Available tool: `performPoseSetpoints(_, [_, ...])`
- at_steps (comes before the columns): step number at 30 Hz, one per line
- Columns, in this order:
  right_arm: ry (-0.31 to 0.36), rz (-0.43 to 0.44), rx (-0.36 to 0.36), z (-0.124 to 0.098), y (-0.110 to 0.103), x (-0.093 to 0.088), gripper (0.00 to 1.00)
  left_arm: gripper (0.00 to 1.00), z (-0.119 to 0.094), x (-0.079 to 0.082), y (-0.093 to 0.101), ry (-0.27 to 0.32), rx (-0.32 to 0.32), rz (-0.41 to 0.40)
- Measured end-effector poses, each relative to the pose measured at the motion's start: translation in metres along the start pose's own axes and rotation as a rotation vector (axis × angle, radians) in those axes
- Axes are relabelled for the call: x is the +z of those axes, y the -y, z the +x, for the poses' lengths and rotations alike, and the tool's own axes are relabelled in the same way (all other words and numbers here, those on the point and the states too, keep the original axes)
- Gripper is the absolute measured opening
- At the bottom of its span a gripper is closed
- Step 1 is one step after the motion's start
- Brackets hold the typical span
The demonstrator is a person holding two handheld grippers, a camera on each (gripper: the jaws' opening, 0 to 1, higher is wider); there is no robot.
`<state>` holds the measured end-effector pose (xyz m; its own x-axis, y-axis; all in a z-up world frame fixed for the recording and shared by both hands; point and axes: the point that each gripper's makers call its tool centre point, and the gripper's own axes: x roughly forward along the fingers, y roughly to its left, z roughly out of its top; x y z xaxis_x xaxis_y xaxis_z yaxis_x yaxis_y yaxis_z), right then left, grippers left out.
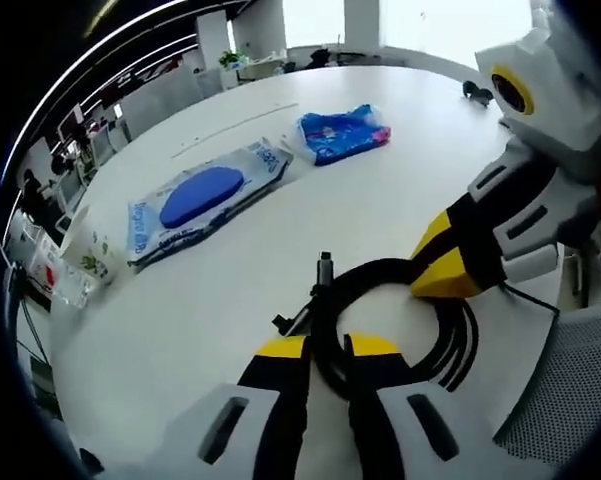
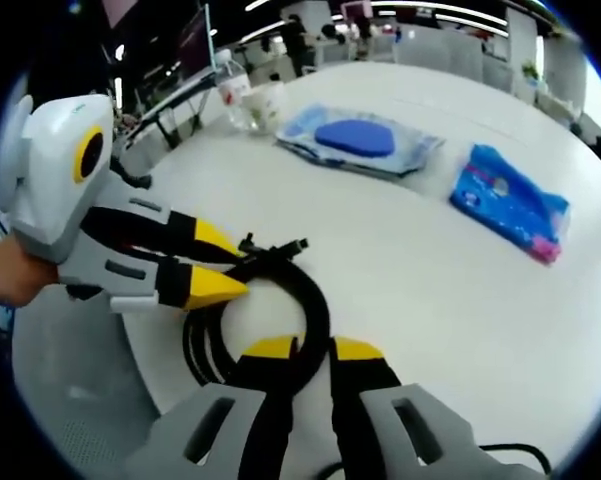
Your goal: Arrange the tabletop items into an orderly group along one side of the table until the central work area is clear of visible clutter.
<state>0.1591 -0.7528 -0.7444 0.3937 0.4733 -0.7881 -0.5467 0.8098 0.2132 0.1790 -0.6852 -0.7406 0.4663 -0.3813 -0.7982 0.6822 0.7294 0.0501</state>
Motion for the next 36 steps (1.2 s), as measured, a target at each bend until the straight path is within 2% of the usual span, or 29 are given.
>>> performPoseSetpoints(2, [0.000,0.003,0.003,0.000,0.000,0.000,0.09,0.12,0.003,0.002,-0.001,-0.005,-0.003,0.025])
performPoseSetpoints(3, [-0.001,0.004,0.006,0.000,0.000,0.000,0.10,0.12,0.005,0.005,-0.003,0.006,0.001,0.076])
performPoseSetpoints(5, [0.000,-0.003,0.011,0.000,0.000,0.000,0.11,0.11,0.006,0.008,-0.003,0.013,-0.004,0.121])
performPoseSetpoints(9, [0.003,-0.021,0.012,0.000,-0.001,0.001,0.12,0.11,0.010,0.013,-0.004,0.018,-0.012,0.176])
performPoseSetpoints(11, [0.003,-0.019,0.012,0.000,0.000,0.002,0.13,0.11,0.011,0.017,-0.004,0.027,-0.018,0.249])
performPoseSetpoints(12, [0.004,-0.021,0.012,0.000,0.000,0.002,0.13,0.11,0.012,0.019,-0.004,0.032,-0.021,0.327])
performPoseSetpoints(14, [0.005,-0.036,0.008,0.001,-0.001,0.003,0.14,0.11,0.012,0.019,-0.003,0.029,-0.023,0.364])
performPoseSetpoints(19, [-0.001,-0.071,-0.001,0.002,0.000,0.003,0.15,0.10,0.009,0.018,-0.007,0.022,-0.019,0.229])
performPoseSetpoints(22, [0.000,-0.087,-0.006,0.003,0.000,0.005,0.15,0.15,0.004,0.021,-0.011,0.039,-0.011,0.171])
performPoseSetpoints(26, [-0.004,-0.113,-0.014,0.004,-0.001,0.006,0.15,0.23,0.000,0.012,-0.012,0.007,-0.006,0.057])
performPoseSetpoints(28, [-0.006,-0.138,-0.021,0.005,-0.002,0.007,0.15,0.24,-0.001,0.013,-0.012,0.020,-0.003,0.061])
performPoseSetpoints(32, [-0.014,-0.163,-0.034,0.006,-0.001,0.007,0.15,0.23,0.000,0.004,-0.007,-0.022,0.000,-0.014])
performPoseSetpoints(34, [-0.013,-0.166,-0.040,0.006,0.000,0.007,0.15,0.19,0.001,0.000,-0.004,-0.042,-0.006,-0.023])
performPoseSetpoints(36, [-0.013,-0.169,-0.044,0.006,0.001,0.007,0.14,0.19,0.002,0.000,-0.001,-0.038,-0.002,-0.025])
